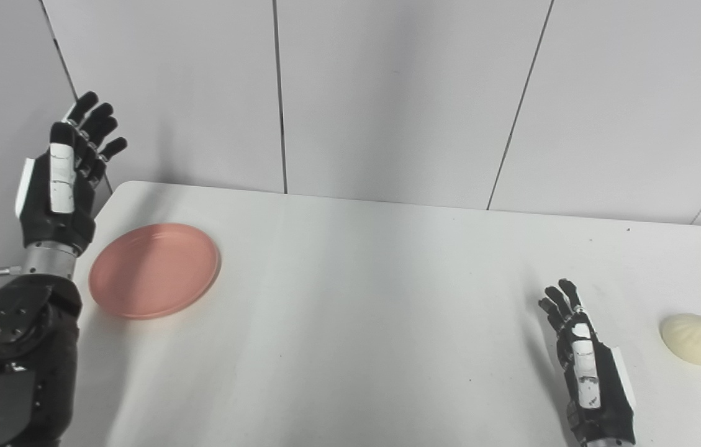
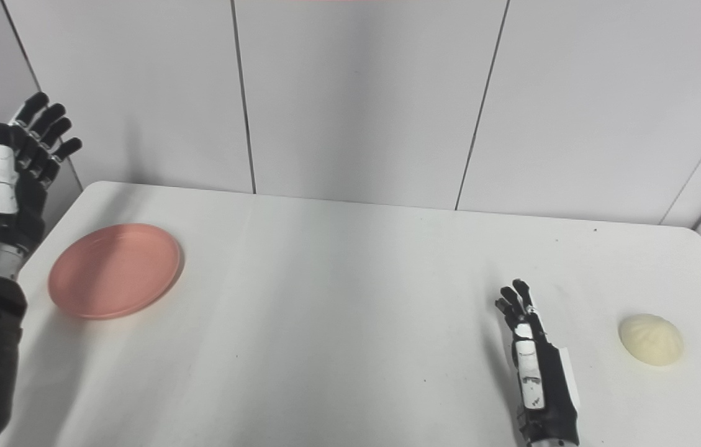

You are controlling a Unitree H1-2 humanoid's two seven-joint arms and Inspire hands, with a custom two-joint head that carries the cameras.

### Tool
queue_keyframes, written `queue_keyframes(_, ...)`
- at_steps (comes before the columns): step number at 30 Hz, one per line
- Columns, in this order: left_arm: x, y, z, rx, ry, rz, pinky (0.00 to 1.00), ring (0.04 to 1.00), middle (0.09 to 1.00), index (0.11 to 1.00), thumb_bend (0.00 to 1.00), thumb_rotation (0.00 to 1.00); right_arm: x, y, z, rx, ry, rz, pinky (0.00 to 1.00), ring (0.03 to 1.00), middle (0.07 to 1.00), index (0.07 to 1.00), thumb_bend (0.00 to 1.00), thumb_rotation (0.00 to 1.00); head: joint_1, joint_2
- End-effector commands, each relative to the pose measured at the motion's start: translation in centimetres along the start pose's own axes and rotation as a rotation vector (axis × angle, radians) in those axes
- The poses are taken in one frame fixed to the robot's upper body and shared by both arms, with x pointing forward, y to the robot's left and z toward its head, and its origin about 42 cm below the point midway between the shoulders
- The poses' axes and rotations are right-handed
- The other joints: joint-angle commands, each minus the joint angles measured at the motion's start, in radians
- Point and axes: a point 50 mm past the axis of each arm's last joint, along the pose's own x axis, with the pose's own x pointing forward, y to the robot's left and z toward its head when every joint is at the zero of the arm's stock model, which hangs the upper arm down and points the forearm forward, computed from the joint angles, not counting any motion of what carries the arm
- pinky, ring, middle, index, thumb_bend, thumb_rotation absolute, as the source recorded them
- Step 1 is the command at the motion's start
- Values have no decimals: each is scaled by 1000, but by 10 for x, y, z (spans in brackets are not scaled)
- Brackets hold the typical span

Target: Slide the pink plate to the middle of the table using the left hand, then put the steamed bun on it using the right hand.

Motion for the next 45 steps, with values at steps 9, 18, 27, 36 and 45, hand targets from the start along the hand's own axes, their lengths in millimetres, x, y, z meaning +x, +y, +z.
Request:
queue_keyframes(9,45,54,-2,80,-35,64,807,887,907,900,1000,896,-13,4,-15,23,32,1,1000,919,928,957,815,1000,5,7)
queue_keyframes(18,44,69,-50,-17,133,151,841,904,914,916,917,878,-14,5,-13,18,22,-11,989,912,918,955,831,1000,1,15)
queue_keyframes(27,35,69,-96,-10,239,167,864,902,920,941,913,866,-15,5,-12,17,20,-9,993,915,910,957,816,1000,-4,23)
queue_keyframes(36,29,62,-112,-25,290,182,901,905,922,925,978,831,-15,6,-13,27,19,-12,989,908,903,953,818,1000,-10,29)
queue_keyframes(45,20,53,-120,-35,296,154,854,875,891,915,971,811,-14,6,-12,31,22,-15,990,909,909,956,828,1000,-12,34)
